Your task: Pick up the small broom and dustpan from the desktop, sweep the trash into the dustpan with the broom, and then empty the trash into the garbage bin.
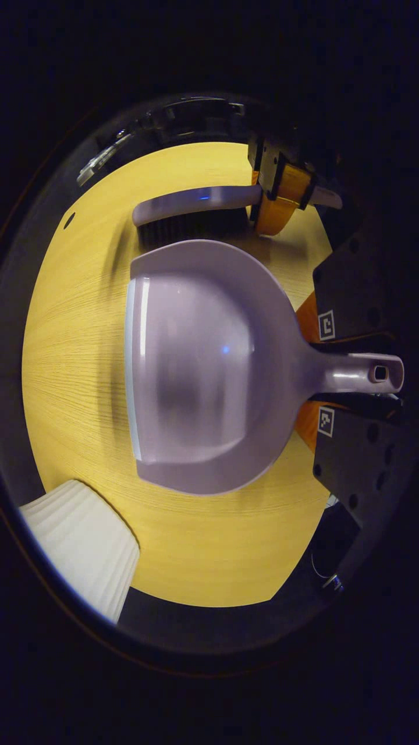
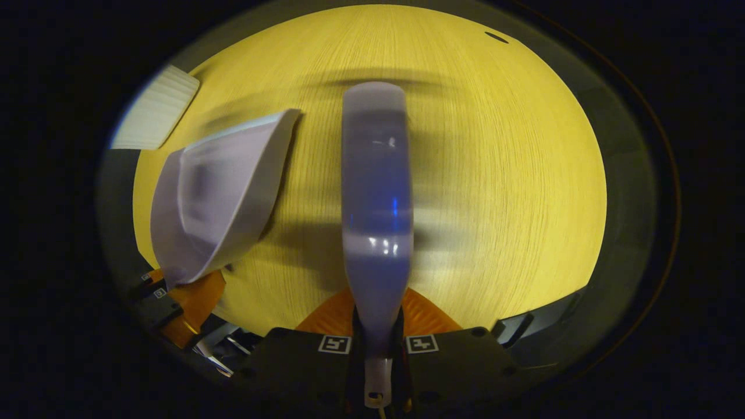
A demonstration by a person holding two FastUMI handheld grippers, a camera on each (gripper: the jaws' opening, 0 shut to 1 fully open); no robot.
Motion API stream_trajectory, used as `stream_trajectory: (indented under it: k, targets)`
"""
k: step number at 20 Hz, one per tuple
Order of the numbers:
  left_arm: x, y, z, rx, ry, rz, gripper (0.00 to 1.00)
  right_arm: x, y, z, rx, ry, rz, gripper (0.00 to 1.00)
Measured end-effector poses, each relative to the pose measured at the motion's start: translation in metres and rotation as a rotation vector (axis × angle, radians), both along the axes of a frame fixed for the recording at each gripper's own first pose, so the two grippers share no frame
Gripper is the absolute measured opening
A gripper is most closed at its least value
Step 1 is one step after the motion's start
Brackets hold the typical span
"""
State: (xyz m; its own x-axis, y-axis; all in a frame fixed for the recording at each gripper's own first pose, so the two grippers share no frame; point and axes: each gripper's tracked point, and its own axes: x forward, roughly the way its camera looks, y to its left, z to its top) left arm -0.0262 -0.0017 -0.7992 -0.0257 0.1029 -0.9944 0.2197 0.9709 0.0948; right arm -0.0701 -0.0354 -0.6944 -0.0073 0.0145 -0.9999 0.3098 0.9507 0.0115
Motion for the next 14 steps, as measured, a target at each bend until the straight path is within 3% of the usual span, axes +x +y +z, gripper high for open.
stream_trajectory:
  k: [9,10,11,14]
  targets:
    - [-0.008,0.007,-0.010,0.033,0.077,-0.011,0.27,-0.011,0.003,-0.005,-0.008,0.058,-0.008,0.24]
    - [-0.007,0.007,-0.009,0.036,0.079,-0.015,0.25,-0.011,0.001,-0.004,-0.014,0.064,-0.001,0.18]
    - [-0.009,0.008,-0.009,0.042,0.095,-0.020,0.28,-0.011,0.001,-0.003,-0.020,0.069,0.000,0.25]
    - [-0.009,0.008,-0.009,0.028,0.143,-0.026,0.29,-0.004,-0.001,-0.003,-0.051,0.076,0.010,0.25]
